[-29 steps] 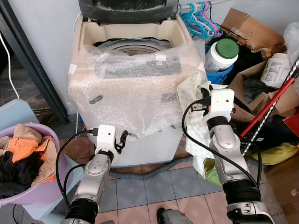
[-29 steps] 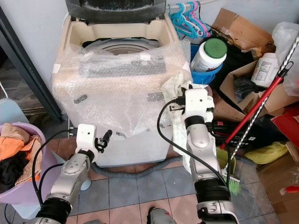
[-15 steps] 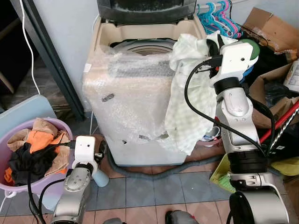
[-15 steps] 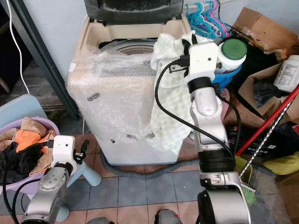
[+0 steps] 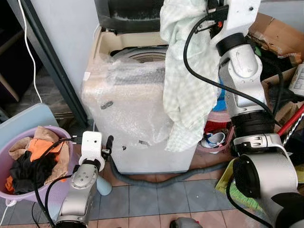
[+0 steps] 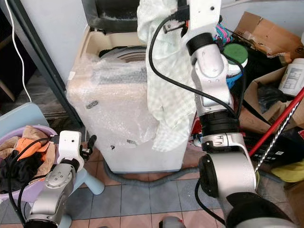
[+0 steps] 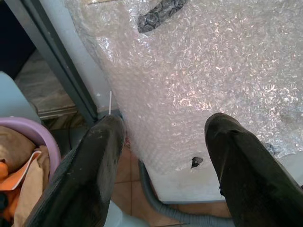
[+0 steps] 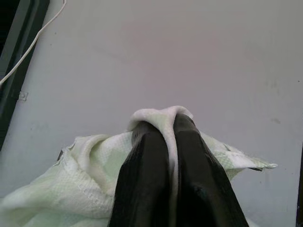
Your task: Clothes washing
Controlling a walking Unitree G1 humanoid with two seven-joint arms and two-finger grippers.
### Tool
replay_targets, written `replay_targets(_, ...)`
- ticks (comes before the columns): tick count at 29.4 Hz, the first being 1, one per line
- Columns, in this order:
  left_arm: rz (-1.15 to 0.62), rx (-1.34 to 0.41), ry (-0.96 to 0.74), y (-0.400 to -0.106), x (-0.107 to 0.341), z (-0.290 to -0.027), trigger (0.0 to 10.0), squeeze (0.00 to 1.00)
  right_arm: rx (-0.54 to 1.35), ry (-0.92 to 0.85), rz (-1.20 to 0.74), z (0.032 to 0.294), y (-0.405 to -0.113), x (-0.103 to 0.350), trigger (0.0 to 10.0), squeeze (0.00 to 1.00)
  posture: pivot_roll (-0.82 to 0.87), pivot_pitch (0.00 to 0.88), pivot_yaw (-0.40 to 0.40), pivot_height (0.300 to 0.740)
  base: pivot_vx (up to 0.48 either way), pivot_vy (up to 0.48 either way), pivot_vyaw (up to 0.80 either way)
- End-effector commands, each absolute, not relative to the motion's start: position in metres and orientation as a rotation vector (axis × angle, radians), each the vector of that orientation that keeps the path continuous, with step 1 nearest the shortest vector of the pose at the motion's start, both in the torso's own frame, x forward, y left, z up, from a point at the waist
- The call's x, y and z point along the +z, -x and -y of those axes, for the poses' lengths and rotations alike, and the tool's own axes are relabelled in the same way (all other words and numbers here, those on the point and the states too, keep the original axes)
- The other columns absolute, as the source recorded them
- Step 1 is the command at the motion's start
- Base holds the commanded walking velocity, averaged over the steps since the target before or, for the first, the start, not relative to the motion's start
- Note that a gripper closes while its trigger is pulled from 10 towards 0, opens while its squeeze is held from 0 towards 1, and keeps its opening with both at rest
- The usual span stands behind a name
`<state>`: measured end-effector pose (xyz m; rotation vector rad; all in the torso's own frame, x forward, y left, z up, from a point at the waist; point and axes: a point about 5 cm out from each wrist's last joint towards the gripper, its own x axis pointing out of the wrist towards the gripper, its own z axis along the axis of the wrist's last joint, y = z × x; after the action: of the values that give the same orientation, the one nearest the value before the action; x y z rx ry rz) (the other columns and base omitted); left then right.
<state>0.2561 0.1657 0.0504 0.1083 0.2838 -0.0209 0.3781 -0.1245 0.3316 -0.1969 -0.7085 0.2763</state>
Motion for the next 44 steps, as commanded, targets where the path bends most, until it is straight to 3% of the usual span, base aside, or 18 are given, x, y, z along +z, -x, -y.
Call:
replay_targets(1,-0.281,-0.019,-0.121,-0.259,0.054,-0.168,10.0,0.0,0.309,0.192,0.735,0.117,-0.378,0.339,10.0,0.0,-0.02,0.019,0.064,0.74,0.364,0.0,0.0)
replay_targets(12,-0.284,-0.014,-0.108,-0.261,0.053,-0.164,10.0,0.0,0.43,0.173,0.815,0.084,-0.379,0.361,10.0,0.0,-0.02,0.017,0.053,0.74,0.344,0.224,0.0)
replay_targets(18,-0.287,-0.01,-0.096,-0.261,0.053,-0.163,10.0,0.0,0.391,0.151,0.84,0.08,-0.381,0.37,10.0,0.0,-0.02,0.016,0.05,0.74,0.449,0.0,0.0)
replay_targets(25,-0.294,-0.013,-0.084,-0.261,0.051,-0.161,10.0,0.0,0.287,0.1,0.775,0.091,-0.39,0.37,10.0,0.0,-0.01,0.017,0.037,0.74,0.0,0.0,0.0)
replay_targets(31,-0.288,-0.019,-0.082,-0.26,0.052,-0.159,10.0,0.0,0.162,0.054,0.61,0.117,-0.407,0.357,10.0,0.0,-0.01,0.017,0.029,0.74,0.122,0.0,0.0)
replay_targets(38,-0.297,-0.009,-0.066,-0.261,0.051,-0.159,10.0,0.0,-0.208,-0.056,0.285,0.205,-0.422,0.339,10.0,0.0,0.0,0.02,0.011,0.74,0.105,0.0,0.0)
replay_targets(44,-0.296,-0.009,-0.069,-0.261,0.051,-0.159,10.0,0.0,-0.211,-0.094,0.102,0.212,-0.425,0.302,10.0,0.0,0.0,0.018,0.01,0.74,0.0,0.0,0.0)
